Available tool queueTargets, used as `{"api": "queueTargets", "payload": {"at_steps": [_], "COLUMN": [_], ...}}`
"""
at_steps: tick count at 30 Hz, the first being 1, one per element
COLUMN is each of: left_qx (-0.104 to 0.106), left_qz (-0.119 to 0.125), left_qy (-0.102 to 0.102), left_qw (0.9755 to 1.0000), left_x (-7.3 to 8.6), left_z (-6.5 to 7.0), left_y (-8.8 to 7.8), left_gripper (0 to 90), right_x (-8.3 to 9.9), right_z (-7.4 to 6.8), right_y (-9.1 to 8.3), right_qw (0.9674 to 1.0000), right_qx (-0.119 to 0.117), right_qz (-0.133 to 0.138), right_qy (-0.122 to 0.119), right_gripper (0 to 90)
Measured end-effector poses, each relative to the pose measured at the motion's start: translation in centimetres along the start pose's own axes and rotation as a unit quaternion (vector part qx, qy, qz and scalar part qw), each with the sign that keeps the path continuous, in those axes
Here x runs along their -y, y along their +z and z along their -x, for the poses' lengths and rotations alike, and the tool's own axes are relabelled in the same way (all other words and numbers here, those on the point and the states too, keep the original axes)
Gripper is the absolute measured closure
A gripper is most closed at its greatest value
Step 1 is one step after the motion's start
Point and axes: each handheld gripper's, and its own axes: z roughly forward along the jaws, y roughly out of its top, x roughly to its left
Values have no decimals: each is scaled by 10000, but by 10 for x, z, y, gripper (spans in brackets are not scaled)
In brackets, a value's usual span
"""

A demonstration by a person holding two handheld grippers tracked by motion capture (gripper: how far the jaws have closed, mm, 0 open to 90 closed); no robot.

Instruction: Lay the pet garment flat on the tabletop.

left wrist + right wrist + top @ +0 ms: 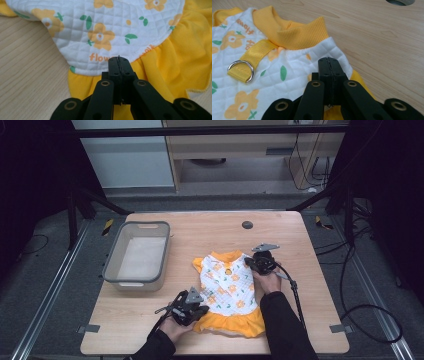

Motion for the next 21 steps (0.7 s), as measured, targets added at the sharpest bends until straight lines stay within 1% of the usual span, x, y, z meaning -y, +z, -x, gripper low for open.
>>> {"api": "queueTargets", "payload": {"at_steps": [2,3,5,7,8,12,13,14,15,16,17,18,19,20,21], "left_qx": [0,0,-2,-1,8,-16,-28,-34,-34,-49,-49,-57,-71,-87,-77], "left_qz": [5,5,5,3,23,38,56,113,113,166,166,212,257,321,384], "left_qy": [-11,-11,29,26,-5,37,19,-52,-52,-30,-30,-46,-67,-92,-118], "left_qw": [10000,10000,10000,10000,10000,10000,10000,9999,9999,9998,9998,9997,9996,9994,9992], "left_x": [3,3,6,7,8,9,9,9,9,9,9,9,9,9,9], "left_z": [1,1,3,3,4,4,4,4,4,3,3,2,1,0,0], "left_y": [-2,-2,-4,-5,-6,-6,-6,-6,-6,-9,-9,-11,-14,-17,-20], "left_gripper": [898,898,898,898,898,897,896,878,837,811,789,789,751,751,728], "right_x": [0,0,0,0,0,0,0,0,-1,-1,-1,-2,-3,-3,-4], "right_z": [0,0,1,1,0,-1,-1,-1,-1,-1,-1,-2,-4,-4,-4], "right_y": [1,1,1,1,2,1,1,0,-2,-4,-4,-7,-14,-14,-19], "right_qw": [10000,10000,9997,9996,9993,9992,9992,9993,9994,9995,9995,9994,9993,9993,9991], "right_qx": [97,97,252,289,366,391,392,370,343,284,284,244,186,186,199], "right_qz": [8,8,6,10,13,26,30,35,63,151,151,230,321,321,365], "right_qy": [-15,-15,39,44,24,14,-12,13,20,22,22,53,10,10,-53], "right_gripper": [900,900,900,900,900,900,900,900,900,882,882,868,846,846,838]}}
